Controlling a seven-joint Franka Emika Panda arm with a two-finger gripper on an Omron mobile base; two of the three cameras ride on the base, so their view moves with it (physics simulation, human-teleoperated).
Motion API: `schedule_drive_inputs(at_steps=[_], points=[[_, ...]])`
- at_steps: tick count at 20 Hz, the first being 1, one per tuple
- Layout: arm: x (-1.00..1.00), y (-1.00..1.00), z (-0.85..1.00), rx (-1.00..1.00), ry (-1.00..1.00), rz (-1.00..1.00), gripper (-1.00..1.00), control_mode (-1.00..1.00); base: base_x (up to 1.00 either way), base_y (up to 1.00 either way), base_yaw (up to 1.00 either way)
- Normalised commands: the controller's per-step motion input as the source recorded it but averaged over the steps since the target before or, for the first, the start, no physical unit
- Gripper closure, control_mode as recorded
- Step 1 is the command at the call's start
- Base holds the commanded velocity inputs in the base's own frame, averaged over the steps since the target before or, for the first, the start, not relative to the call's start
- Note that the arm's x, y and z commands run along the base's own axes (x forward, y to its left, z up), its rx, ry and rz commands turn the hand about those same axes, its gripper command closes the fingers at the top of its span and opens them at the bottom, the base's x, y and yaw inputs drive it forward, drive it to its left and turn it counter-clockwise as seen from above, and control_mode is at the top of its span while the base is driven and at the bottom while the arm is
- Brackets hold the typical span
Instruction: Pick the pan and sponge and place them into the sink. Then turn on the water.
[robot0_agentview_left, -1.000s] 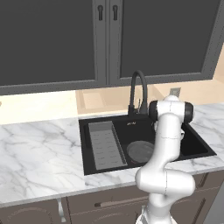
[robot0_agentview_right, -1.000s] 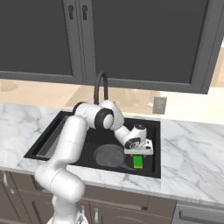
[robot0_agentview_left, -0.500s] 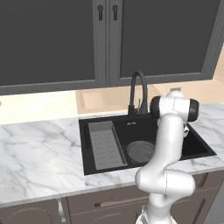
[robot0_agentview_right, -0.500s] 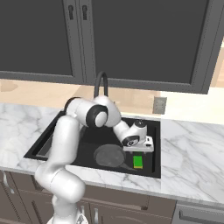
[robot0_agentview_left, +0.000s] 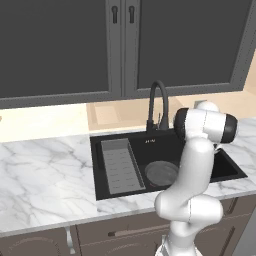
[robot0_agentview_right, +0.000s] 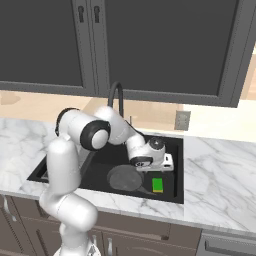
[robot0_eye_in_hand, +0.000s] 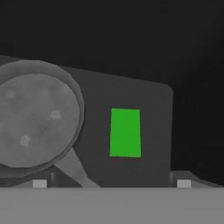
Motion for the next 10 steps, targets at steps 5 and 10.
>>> schedule_drive_inputs(at_steps=[5,10], points=[[-0.03,0.02,0.10,0.00,-0.20,0.08,-1.00,-1.00,0.00,0.00,0.00],[0.00,0.00,0.09,0.01,-0.20,0.05,-1.00,-1.00,0.00,0.00,0.00]])
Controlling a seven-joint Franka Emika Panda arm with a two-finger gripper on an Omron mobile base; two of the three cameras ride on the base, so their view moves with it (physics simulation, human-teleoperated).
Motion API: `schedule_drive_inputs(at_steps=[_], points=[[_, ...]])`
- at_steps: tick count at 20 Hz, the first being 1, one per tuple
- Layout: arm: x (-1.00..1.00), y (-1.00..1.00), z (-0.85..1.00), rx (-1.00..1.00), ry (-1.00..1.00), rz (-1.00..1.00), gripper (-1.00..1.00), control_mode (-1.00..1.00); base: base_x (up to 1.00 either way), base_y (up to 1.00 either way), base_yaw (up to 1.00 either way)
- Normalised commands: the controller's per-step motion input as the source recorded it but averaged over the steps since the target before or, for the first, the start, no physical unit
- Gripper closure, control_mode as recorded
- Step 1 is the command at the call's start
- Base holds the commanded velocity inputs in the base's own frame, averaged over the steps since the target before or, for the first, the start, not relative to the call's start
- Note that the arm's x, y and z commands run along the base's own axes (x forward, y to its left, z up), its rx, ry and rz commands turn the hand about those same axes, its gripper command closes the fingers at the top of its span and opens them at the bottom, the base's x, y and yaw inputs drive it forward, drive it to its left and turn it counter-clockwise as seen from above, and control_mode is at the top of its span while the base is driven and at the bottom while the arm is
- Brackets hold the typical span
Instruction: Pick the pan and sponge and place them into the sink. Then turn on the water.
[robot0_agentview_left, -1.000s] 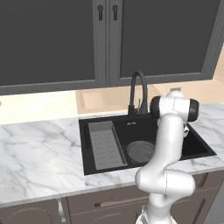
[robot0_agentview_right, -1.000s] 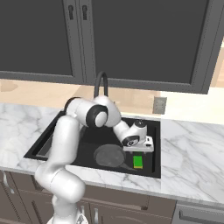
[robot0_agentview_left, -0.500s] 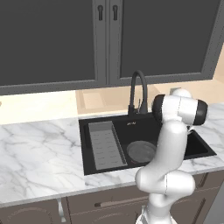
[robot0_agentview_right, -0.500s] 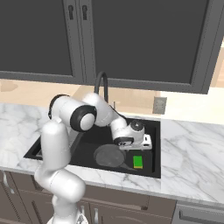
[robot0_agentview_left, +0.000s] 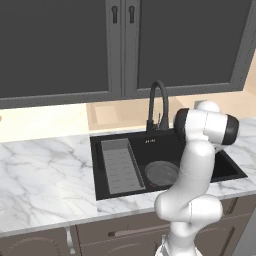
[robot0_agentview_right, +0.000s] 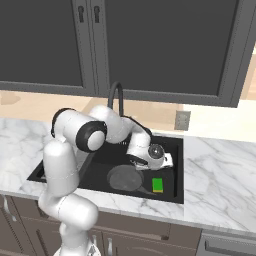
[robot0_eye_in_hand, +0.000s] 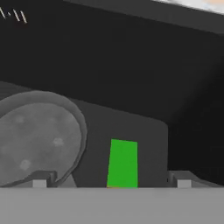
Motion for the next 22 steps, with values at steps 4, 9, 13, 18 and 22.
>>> schedule_drive_inputs(at_steps=[4,9,13,18,22], points=[[-0.01,0.00,0.17,0.10,-0.19,0.07,-1.00,-1.00,0.00,0.00,0.00],[-0.04,0.02,0.33,0.14,-0.22,0.13,-1.00,-1.00,0.00,0.00,0.00],[-0.02,0.00,0.56,0.10,-0.19,0.14,-1.00,-1.00,0.00,0.00,0.00],[-0.02,0.00,0.70,0.04,-0.15,0.07,-1.00,-1.00,0.00,0.00,0.00],[-0.02,0.00,0.62,0.00,-0.03,0.04,-1.00,-1.00,0.00,0.00,0.00]])
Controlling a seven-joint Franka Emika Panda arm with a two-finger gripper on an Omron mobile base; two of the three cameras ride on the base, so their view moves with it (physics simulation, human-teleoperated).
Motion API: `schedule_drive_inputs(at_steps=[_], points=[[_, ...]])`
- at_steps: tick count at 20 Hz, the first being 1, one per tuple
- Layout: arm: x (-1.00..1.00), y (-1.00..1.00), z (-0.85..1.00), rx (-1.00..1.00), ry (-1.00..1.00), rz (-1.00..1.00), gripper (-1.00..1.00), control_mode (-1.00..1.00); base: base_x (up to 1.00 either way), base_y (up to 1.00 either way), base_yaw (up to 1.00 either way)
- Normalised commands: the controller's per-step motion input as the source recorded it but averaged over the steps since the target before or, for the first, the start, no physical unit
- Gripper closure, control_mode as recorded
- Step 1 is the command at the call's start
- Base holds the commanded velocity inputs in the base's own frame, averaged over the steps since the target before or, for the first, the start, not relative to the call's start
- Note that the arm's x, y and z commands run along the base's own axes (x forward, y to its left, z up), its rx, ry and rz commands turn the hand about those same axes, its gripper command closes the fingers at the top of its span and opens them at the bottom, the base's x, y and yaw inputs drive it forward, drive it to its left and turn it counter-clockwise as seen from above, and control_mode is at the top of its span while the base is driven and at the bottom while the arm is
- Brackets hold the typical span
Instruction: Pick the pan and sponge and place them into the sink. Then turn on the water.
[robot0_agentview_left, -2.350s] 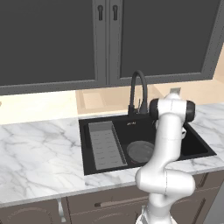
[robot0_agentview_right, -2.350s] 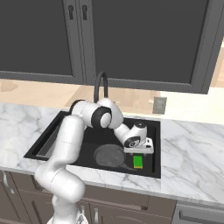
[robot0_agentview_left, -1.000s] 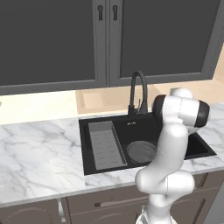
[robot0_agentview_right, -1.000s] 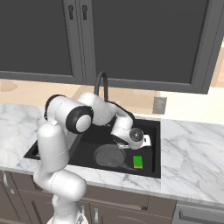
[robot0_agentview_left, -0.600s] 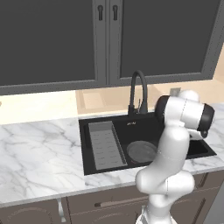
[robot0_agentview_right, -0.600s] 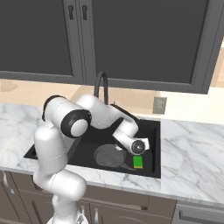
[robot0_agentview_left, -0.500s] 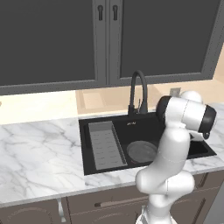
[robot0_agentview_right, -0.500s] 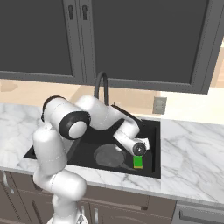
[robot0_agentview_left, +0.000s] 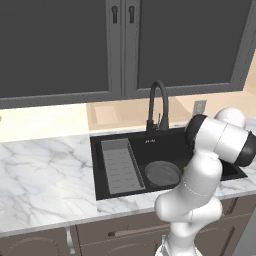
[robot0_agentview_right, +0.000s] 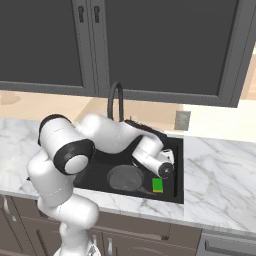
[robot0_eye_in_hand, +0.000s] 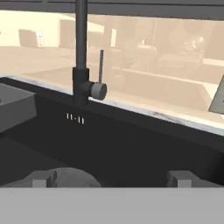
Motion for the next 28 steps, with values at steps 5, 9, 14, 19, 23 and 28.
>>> schedule_drive_inputs(at_steps=[5,9,14,19,23,28], points=[[0.00,0.00,0.30,0.00,0.00,0.09,-1.00,-1.00,0.00,0.00,0.00],[0.00,0.00,0.14,0.00,0.00,0.12,-1.00,-1.00,0.00,0.00,0.00],[0.00,0.01,0.09,0.00,0.01,0.14,-1.00,-1.00,0.00,0.00,0.00],[0.03,0.01,0.15,0.01,0.00,0.14,-1.00,-1.00,0.00,0.00,0.00],[0.20,0.00,0.07,0.05,0.00,0.06,-1.00,-1.00,0.00,0.00,0.00],[0.20,0.00,0.00,0.09,0.00,0.00,-1.00,-1.00,0.00,0.00,0.00]])
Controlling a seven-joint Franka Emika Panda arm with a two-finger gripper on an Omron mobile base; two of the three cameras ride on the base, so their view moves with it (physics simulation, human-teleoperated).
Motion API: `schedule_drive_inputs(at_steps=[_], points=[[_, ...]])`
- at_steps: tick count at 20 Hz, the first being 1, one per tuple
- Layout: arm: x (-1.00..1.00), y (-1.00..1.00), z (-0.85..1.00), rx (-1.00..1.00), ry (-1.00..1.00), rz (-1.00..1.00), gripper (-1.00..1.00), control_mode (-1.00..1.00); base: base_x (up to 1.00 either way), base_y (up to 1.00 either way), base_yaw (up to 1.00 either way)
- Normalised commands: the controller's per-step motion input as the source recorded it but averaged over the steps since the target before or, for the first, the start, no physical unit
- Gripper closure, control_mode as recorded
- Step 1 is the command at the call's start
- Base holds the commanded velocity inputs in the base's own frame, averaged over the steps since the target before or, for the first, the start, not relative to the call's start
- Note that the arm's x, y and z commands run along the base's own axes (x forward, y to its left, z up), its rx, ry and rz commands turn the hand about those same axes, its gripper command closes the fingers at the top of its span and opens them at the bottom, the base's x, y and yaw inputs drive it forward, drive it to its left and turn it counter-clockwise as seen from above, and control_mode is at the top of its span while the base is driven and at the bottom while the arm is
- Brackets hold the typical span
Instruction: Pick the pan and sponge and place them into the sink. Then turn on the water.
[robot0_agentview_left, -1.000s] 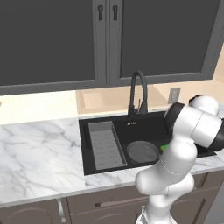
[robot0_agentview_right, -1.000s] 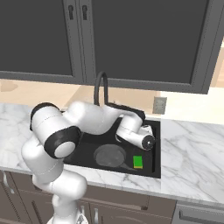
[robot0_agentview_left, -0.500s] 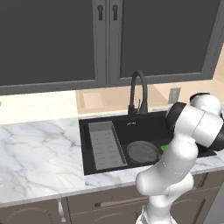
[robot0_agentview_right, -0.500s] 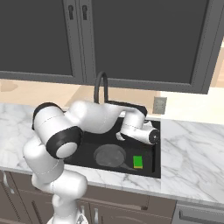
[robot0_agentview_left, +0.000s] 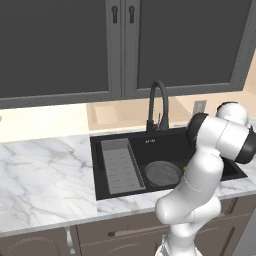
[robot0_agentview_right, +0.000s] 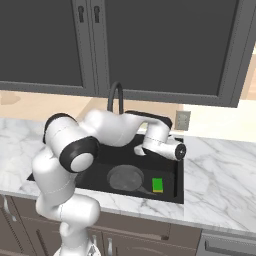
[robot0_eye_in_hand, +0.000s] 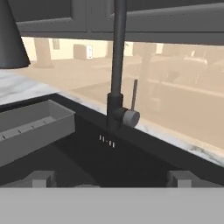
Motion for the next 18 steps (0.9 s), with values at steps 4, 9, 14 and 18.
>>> schedule_drive_inputs(at_steps=[4,9,14,18], points=[[0.22,0.00,0.00,0.20,-0.05,0.00,-1.00,-1.00,0.00,0.00,0.00],[0.11,0.00,0.01,0.19,-0.07,0.00,-1.00,-1.00,0.00,0.00,0.00],[0.00,0.06,0.06,0.05,-0.05,0.04,-1.00,-1.00,0.00,0.00,0.00],[0.00,0.10,0.00,-0.02,0.00,0.06,-1.00,-1.00,0.00,0.00,0.00]])
